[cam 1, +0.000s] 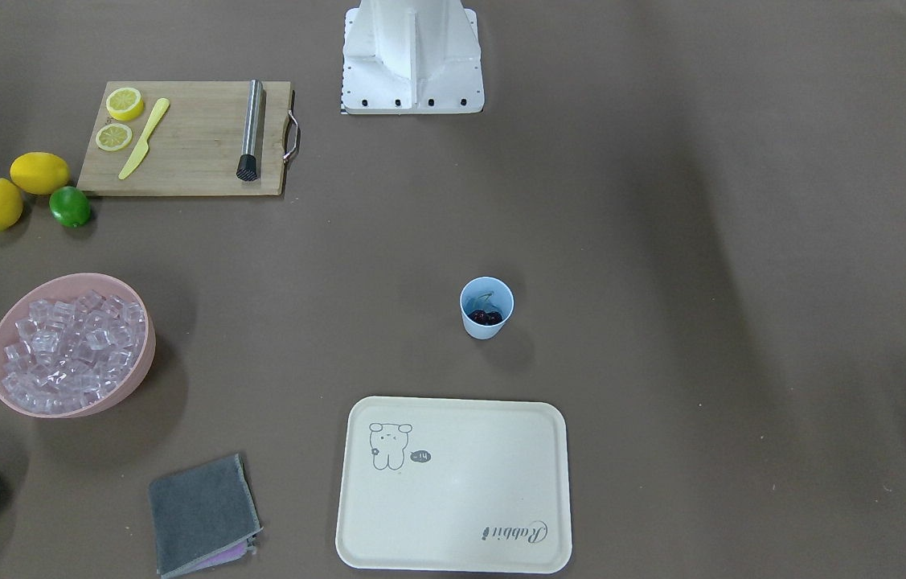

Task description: Put ice and cherries in cup

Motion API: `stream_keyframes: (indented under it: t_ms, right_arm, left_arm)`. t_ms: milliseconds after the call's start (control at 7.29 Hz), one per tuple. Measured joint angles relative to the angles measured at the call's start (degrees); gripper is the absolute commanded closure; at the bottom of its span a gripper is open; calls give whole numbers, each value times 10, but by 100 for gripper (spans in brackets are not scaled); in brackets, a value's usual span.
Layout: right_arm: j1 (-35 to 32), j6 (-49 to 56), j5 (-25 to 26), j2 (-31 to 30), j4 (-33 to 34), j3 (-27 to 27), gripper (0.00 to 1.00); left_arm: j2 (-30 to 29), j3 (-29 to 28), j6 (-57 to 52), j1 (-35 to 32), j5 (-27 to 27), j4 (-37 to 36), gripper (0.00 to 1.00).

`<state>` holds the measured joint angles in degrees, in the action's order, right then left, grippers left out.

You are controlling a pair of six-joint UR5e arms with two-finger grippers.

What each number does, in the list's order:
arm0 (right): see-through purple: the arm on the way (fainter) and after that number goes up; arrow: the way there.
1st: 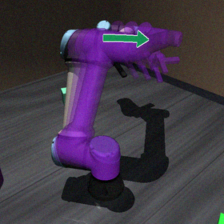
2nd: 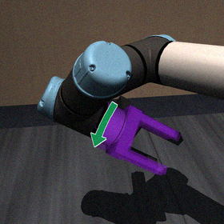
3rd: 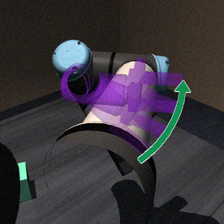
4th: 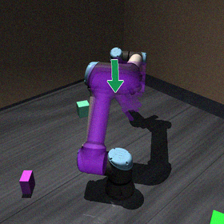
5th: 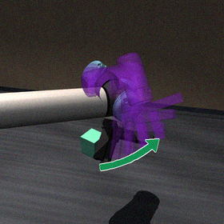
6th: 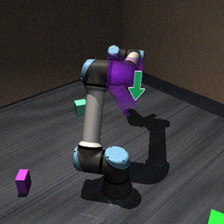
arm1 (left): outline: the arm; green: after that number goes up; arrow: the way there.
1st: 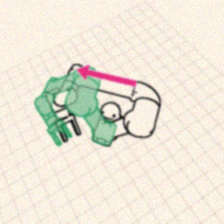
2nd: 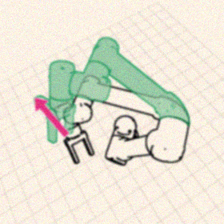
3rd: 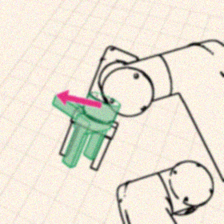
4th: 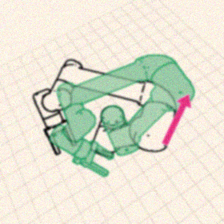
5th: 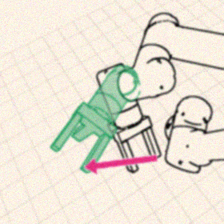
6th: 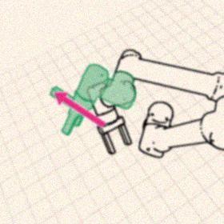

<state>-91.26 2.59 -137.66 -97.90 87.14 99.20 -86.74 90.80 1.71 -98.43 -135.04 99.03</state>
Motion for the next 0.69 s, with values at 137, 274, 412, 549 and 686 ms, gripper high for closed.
stream_keyframes:
  t_ms: [137,274,412,549,686]
  right_arm:
    - [0,-5,1,0,1,-1,1]
    - [1,-15,6,2,2,-3,0]
    - [3,-21,10,3,2,-4,0]
    - [4,-23,10,0,1,-4,1]
    - [4,-23,10,-4,0,-3,0]
  left_arm:
    - [15,4,13,6,0,26,2]
    - [25,6,17,9,0,49,2]
    - [29,8,18,10,0,67,2]
    - [32,8,19,10,-1,87,2]
    - [37,8,21,11,-2,104,2]
